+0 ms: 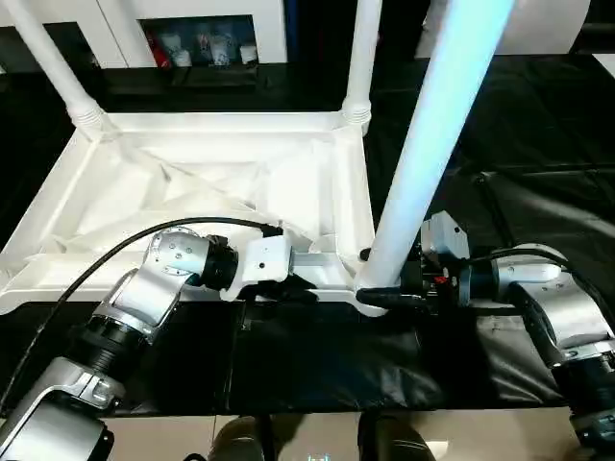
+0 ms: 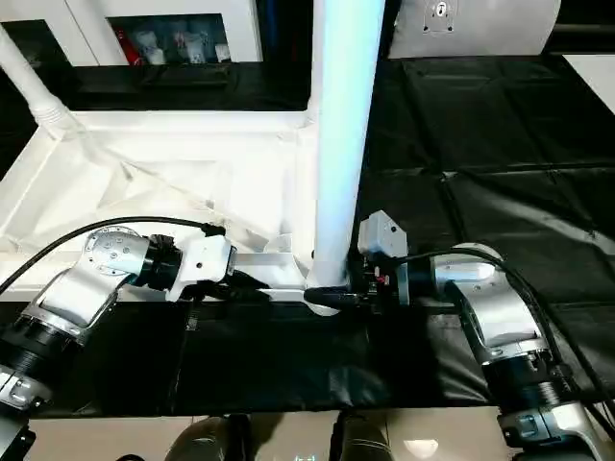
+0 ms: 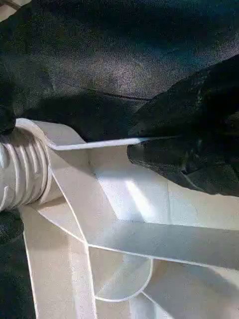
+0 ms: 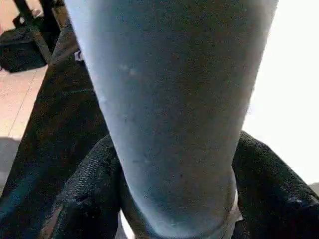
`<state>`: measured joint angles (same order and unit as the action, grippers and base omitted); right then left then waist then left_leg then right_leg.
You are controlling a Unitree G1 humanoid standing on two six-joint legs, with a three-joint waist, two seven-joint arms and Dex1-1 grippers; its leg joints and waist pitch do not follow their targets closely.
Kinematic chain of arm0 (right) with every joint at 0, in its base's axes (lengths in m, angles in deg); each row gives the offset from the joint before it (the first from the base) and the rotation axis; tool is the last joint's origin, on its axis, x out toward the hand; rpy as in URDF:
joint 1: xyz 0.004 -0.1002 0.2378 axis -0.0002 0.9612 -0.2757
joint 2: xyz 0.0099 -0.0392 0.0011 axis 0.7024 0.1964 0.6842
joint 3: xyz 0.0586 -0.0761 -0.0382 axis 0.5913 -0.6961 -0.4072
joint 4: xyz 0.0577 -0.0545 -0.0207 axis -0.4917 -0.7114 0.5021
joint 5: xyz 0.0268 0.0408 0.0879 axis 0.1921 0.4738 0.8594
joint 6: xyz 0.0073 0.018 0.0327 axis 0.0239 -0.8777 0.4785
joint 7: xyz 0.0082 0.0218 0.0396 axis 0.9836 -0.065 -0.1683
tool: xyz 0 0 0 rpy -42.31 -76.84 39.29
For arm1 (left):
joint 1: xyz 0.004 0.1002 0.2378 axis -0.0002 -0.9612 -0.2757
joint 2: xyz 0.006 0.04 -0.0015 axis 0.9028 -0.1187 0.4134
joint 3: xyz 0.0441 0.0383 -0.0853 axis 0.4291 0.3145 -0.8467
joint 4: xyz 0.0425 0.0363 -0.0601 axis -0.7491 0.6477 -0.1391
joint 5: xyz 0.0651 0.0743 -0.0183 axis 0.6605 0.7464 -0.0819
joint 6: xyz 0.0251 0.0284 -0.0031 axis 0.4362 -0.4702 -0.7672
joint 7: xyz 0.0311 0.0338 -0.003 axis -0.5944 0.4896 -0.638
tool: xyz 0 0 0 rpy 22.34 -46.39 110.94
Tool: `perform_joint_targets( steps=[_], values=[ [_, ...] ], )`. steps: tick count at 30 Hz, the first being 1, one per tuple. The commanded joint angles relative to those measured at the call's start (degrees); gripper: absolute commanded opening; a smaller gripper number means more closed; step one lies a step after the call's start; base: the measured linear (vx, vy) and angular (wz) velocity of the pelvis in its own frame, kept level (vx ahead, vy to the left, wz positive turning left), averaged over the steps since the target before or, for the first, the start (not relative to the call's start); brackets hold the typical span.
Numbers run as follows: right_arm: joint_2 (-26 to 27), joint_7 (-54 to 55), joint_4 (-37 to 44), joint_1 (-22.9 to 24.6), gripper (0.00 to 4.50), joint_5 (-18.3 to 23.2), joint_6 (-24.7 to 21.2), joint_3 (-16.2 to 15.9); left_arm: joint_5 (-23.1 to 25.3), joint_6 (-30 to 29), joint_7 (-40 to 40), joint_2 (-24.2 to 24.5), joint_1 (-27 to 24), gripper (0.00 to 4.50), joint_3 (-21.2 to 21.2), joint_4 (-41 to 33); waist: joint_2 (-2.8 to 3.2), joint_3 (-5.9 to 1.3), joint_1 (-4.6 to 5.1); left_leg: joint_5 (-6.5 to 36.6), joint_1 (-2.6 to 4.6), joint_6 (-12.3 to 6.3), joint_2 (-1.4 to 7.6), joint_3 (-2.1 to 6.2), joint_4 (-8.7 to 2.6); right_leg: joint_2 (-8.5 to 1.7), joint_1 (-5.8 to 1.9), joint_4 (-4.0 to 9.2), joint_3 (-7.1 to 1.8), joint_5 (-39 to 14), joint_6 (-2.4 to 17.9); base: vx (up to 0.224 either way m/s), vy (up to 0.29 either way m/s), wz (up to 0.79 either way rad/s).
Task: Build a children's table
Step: Rotate leg to tighten
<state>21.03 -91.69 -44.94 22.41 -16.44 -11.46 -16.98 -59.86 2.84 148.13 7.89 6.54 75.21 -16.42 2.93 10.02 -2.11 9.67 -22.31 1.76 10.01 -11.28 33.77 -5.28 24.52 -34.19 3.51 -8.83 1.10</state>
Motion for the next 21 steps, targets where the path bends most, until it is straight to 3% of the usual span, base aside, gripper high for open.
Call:
perform_joint_targets(
  steps=[1,3,5,6,7,11,14,16,18,21],
  values=[
    [4.62,8.44,0.97,1.06,2.69,-1.45,-3.26,-0.43,2.85,-3.63,-4.86,-0.96,-0.39,0.0,0.26,-0.23,-0.45,-5.18,0.12,10.6,1.08,-5.78,3.02,1.21,-3.82,-3.07,-3.12,3.68,-2.79,-14.73,15.71,0.0,0.0,0.0],
    [7.61,14.2,0.72,0.93,2.69,-2.53,-4.69,0.15,3.64,-7.06,-9.1,-2.38,-0.19,0.0,-0.7,-0.75,-0.81,-4.9,0.56,13.18,1.17,-3.63,2.8,1.46,-4.14,-3.14,-3.19,4.2,-2.62,-20.0,14.26,0.0,0.0,0.0],
    [14.82,25.45,1.13,0.32,2.69,-2.68,-7.68,2.17,3.67,-16.04,-17.31,-6.8,0.11,0.0,-2.9,-3.27,-0.96,-4.55,1.2,14.75,1.25,-1.59,2.76,1.59,-4.38,-3.18,-2.95,4.53,-2.61,-24.89,12.72,0.0,0.0,0.0],
    [16.71,28.16,1.3,0.09,2.69,-2.53,-8.27,2.74,3.59,-18.33,-19.03,-7.96,0.15,0.0,-3.32,-4.08,-0.87,-4.56,1.42,16.19,1.63,-0.72,2.55,1.73,-4.27,-3.36,-2.66,5.04,-2.52,-28.52,11.4,0.0,0.0,0.0],
    [18.33,30.58,1.29,-0.18,2.68,-2.44,-8.87,3.23,4.01,-19.62,-20.97,-9.14,0.32,0.0,-3.59,-4.42,-0.79,-4.43,1.85,16.56,1.35,-0.59,2.52,1.97,-4.45,-3.36,-2.77,5.19,-2.45,-29.4,10.49,0.0,0.0,0.0],
    [24.19,40.54,1.48,-1.11,2.67,-5.06,-11.03,3.71,6.46,-23.67,-27.64,-13.94,1.02,0.0,-3.23,-5.64,-0.68,-4.38,2.92,17.99,1.45,-0.6,2.57,1.87,-4.61,-2.98,-2.29,5.42,-2.49,-27.35,10.14,0.0,0.0,0.0],
    [28.62,48.47,1.28,-1.96,2.67,-8.16,-14.15,3.9,8.81,-26.62,-33.75,-18.78,2.13,0.0,-2.79,-5.66,-0.7,-4.38,3.3,17.36,1.34,-1.23,2.28,1.75,-4.53,-2.9,-2.39,5.66,-2.51,-26.94,9.57,0.0,0.0,0.0],
    [28.93,48.82,1.41,-1.76,2.67,-8.06,-13.98,4.29,9.18,-26.79,-33.9,-19.22,2.34,0.0,-2.51,-5.61,-0.8,-4.39,3.21,17.33,1.4,-1.59,2.21,1.68,-4.51,-2.92,-2.29,5.8,-2.52,-26.85,9.19,0.0,0.0,0.0],
    [28.66,48.01,2.16,-1.07,3.21,-6.75,-13.52,5.13,9.62,-26.49,-33.14,-18.91,2.39,0.0,-1.92,-5.7,-0.64,-4.42,3.18,16.74,1.26,-2.02,2.27,1.75,-4.61,-2.96,-2.46,5.72,-2.52,-25.78,9.09,0.0,0.0,0.0],
    [24.85,43.7,3.34,0.64,3.45,-5.32,-11.96,5.22,9.73,-24.31,-30.69,-15.95,1.94,0.0,-1.56,-5.05,-0.61,-4.61,3.03,16.01,1.24,-2.96,2.41,1.68,-4.65,-2.83,-2.67,5.47,-2.57,-22.12,9.62,0.0,0.0,0.0]
  ],
)
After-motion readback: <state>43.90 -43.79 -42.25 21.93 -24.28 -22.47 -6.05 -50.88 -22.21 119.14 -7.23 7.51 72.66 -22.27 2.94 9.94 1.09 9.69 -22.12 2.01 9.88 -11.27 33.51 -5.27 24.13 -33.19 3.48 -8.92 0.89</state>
